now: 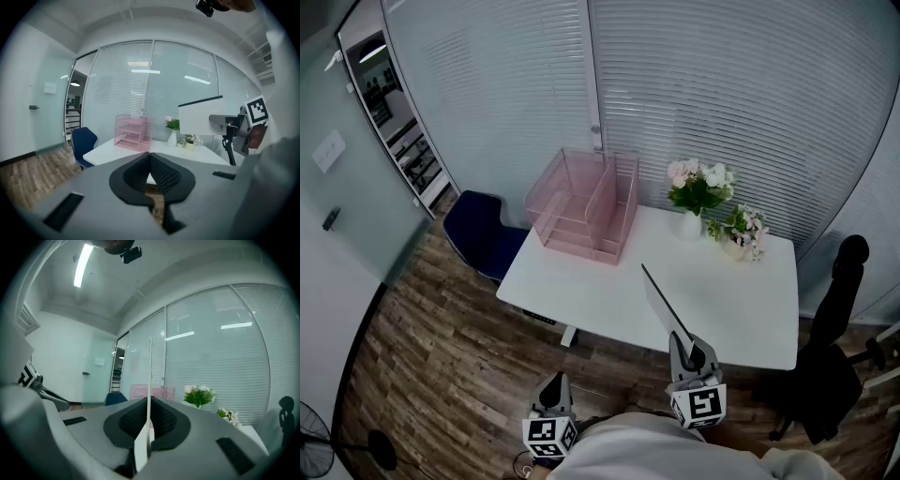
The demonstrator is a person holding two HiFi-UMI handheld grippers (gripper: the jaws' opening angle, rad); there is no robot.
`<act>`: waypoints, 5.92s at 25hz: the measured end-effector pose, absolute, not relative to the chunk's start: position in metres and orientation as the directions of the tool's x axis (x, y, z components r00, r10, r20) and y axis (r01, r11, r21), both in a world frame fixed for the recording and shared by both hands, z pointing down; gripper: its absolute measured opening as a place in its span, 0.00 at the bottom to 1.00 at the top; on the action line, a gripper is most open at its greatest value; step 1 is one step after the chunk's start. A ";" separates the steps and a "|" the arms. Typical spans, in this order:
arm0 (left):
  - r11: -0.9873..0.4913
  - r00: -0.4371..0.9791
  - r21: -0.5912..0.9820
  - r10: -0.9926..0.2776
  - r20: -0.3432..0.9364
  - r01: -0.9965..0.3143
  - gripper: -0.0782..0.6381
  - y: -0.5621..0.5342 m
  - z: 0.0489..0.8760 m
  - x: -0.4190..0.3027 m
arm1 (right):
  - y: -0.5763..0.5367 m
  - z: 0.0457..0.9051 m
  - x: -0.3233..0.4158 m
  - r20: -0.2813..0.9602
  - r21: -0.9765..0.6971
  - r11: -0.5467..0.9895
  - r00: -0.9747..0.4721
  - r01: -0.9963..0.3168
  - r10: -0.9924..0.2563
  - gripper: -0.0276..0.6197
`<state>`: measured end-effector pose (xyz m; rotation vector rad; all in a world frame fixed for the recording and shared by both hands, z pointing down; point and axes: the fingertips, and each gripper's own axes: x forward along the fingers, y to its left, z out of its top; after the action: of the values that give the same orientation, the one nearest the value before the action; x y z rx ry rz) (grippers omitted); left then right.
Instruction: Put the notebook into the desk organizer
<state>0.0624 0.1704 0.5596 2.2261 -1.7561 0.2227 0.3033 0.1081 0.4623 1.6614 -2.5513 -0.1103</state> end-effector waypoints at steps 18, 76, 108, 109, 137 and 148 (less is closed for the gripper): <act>-0.172 0.201 0.115 -0.924 0.326 -0.978 0.12 0.183 0.568 0.059 | 0.095 0.458 0.302 -0.003 0.096 0.399 -0.401 -0.912 -0.916 0.08; -0.126 0.225 0.285 -0.910 0.348 -0.950 0.12 -0.075 0.605 -0.203 | -0.406 0.490 0.057 0.462 0.848 0.459 -0.052 -0.264 -0.885 0.08; -0.095 0.215 0.311 -0.900 0.380 -0.946 0.12 -0.101 0.620 -0.206 | -0.426 0.582 0.032 0.683 0.730 0.684 0.064 -0.007 -0.728 0.14; -0.095 0.215 0.311 -0.900 0.380 -0.946 0.12 -0.101 0.620 -0.206 | -0.425 0.584 0.031 0.690 0.723 0.691 0.061 -0.009 -0.721 0.15; -0.073 0.197 0.307 -0.897 0.395 -0.949 0.12 -0.109 0.624 -0.207 | -0.405 0.586 0.014 0.965 0.243 0.963 -0.076 -0.114 -0.253 0.55; -0.080 0.201 0.300 -0.895 0.399 -0.951 0.12 -0.112 0.624 -0.201 | -0.399 0.582 0.014 0.972 0.151 0.974 -0.156 -0.167 -0.178 0.55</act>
<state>-0.2015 -0.1120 0.6241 1.9927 -1.7122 0.1511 0.0142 -0.3990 0.5823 0.2588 -1.7342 -0.0093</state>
